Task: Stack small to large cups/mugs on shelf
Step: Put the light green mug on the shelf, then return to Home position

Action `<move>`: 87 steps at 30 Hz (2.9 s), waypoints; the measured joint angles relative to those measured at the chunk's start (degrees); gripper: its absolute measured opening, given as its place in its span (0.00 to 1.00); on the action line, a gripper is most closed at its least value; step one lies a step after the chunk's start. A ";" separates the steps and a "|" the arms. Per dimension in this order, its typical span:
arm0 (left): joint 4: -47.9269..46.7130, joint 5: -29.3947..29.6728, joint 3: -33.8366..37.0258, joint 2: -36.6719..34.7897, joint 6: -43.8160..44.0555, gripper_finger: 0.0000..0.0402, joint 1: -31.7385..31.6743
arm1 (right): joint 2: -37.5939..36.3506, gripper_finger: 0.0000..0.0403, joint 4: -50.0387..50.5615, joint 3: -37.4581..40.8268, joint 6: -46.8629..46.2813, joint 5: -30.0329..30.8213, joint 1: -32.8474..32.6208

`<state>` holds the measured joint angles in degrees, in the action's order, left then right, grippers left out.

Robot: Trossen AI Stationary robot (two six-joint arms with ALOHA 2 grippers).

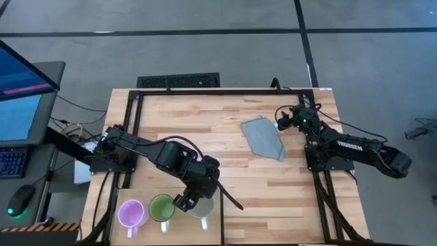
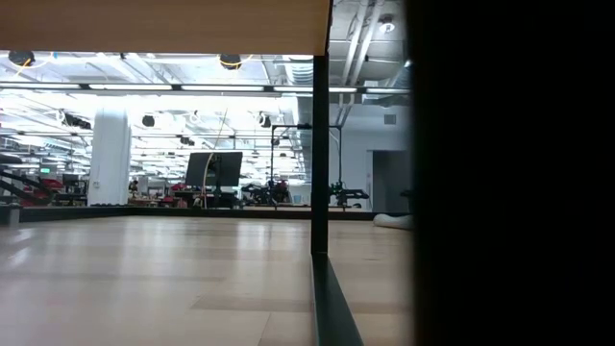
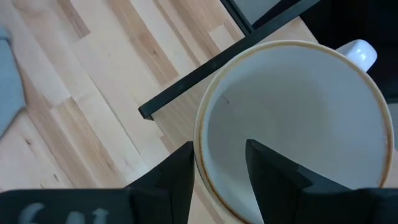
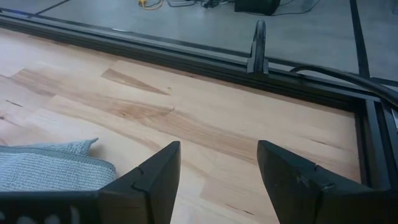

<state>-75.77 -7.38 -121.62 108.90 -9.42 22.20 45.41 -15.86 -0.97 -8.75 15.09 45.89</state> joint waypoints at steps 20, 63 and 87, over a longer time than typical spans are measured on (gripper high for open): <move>0.55 -1.36 0.00 0.02 -1.81 0.33 -0.18 | 0.00 0.58 -0.01 0.00 0.02 -0.01 0.00; 0.18 -2.57 -7.53 -0.13 7.38 0.61 -0.83 | 0.00 0.58 0.00 0.00 0.04 -0.02 0.00; -5.29 58.22 -13.25 -17.79 8.89 0.61 -0.98 | 0.00 0.58 0.00 0.00 0.13 -0.01 0.00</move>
<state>-81.06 50.85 -134.87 91.11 -0.53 21.21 45.41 -15.85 -0.97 -8.62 15.08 45.89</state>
